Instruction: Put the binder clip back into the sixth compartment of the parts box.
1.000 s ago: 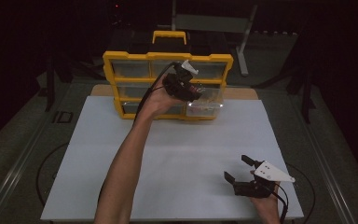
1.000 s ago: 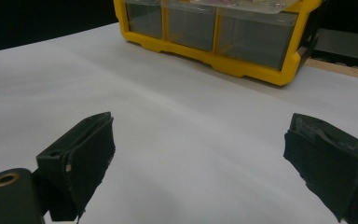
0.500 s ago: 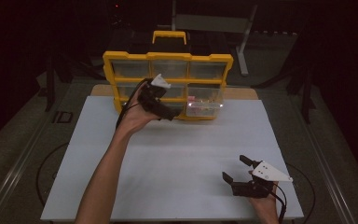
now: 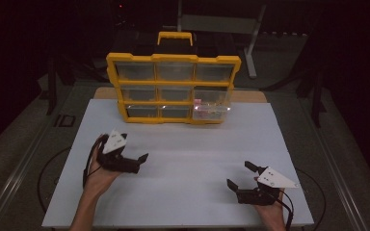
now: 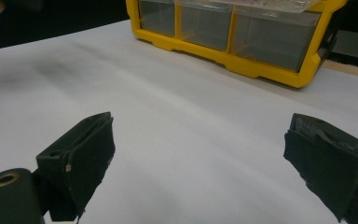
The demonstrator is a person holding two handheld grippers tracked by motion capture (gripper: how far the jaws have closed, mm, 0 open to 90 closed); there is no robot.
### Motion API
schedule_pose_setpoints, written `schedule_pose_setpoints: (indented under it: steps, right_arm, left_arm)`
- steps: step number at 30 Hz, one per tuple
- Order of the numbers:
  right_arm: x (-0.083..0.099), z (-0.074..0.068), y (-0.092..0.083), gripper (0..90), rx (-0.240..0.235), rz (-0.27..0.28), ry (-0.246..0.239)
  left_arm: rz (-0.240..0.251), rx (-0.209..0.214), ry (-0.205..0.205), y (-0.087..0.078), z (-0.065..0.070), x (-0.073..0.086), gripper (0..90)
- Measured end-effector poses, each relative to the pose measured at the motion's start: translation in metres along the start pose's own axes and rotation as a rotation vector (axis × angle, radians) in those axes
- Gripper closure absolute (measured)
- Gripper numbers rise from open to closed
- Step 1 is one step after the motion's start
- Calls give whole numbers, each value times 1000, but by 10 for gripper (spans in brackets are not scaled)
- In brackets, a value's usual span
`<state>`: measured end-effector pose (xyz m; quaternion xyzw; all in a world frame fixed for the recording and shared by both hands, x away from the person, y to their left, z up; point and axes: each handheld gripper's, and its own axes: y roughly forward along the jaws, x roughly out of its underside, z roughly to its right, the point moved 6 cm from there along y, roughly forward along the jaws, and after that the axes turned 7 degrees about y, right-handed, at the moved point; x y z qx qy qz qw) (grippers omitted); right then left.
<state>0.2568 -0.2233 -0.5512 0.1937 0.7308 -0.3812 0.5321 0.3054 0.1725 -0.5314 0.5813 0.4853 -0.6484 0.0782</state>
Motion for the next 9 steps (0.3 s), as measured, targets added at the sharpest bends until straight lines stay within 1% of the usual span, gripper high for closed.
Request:
schedule_pose_setpoints:
  steps: [2, 4, 6, 9]
  right_arm:
    - [0, 1, 0, 78, 1, 0, 2]
    - [1, 2, 0, 78, 3, 0, 3]
    - [1, 1, 0, 78, 6, -1, 4]
    - [1, 0, 0, 78, 4, -3, -1]
  left_arm:
    - [1, -11, -24, -8, 0, 17, 0]
    - [22, -19, -46, -15, 0, 28, 0]
    - [33, -25, -59, -18, 0, 35, 0]
    - [43, -26, -69, -20, -2, 37, 0]
